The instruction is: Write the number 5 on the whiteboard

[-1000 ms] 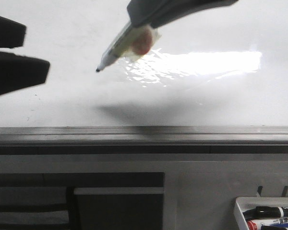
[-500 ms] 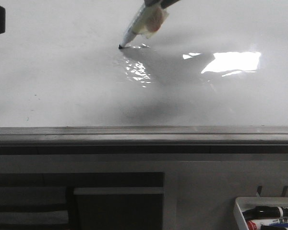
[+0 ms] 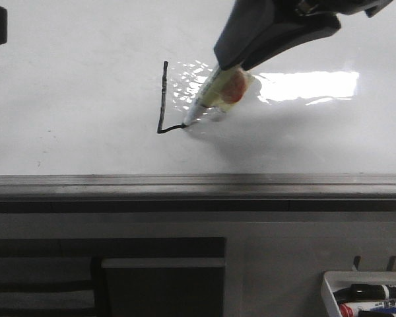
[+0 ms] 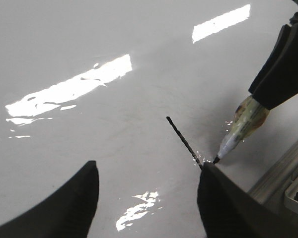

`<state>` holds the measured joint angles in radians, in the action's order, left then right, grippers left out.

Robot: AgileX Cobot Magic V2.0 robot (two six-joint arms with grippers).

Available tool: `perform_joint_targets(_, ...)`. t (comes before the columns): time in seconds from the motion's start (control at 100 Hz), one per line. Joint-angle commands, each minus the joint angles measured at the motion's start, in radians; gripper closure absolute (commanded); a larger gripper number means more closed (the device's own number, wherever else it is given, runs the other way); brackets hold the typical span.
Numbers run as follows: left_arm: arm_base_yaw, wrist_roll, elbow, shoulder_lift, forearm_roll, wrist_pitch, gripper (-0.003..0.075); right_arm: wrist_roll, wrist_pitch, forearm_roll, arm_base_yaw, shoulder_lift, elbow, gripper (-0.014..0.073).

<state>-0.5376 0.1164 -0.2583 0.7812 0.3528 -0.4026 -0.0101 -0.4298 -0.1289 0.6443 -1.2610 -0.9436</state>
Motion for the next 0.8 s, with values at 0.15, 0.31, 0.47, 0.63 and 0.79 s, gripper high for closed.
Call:
perform_joint_targets(0.15,0.005,0.001,-0.026,-0.007,-0.024,-0.077,0.0323,-0.008,0.080,0.028,0.066,-0.021,0.014,0.0656)
perform_joint_targets(0.31,0.005,0.001,-0.026,-0.007,-0.024,-0.078,0.0323,-0.008,0.177,0.028,0.113,-0.086,-0.051,0.0656)
perform_joint_targets(0.47,0.005,0.001,-0.026,-0.007,-0.024,-0.078,0.0325,-0.008,0.137,0.024,0.126,-0.016,-0.111,0.0656)
perform_joint_targets(0.63,0.005,0.001,-0.026,-0.007,-0.024,-0.078,0.0336,-0.008,0.154,0.037,0.087,0.035,-0.111,0.0656)
perform_joint_targets(0.79,0.005,0.001,-0.026,-0.007,-0.024,-0.080,0.0336,-0.008,0.188,0.037,0.028,0.018,-0.111,0.0656)
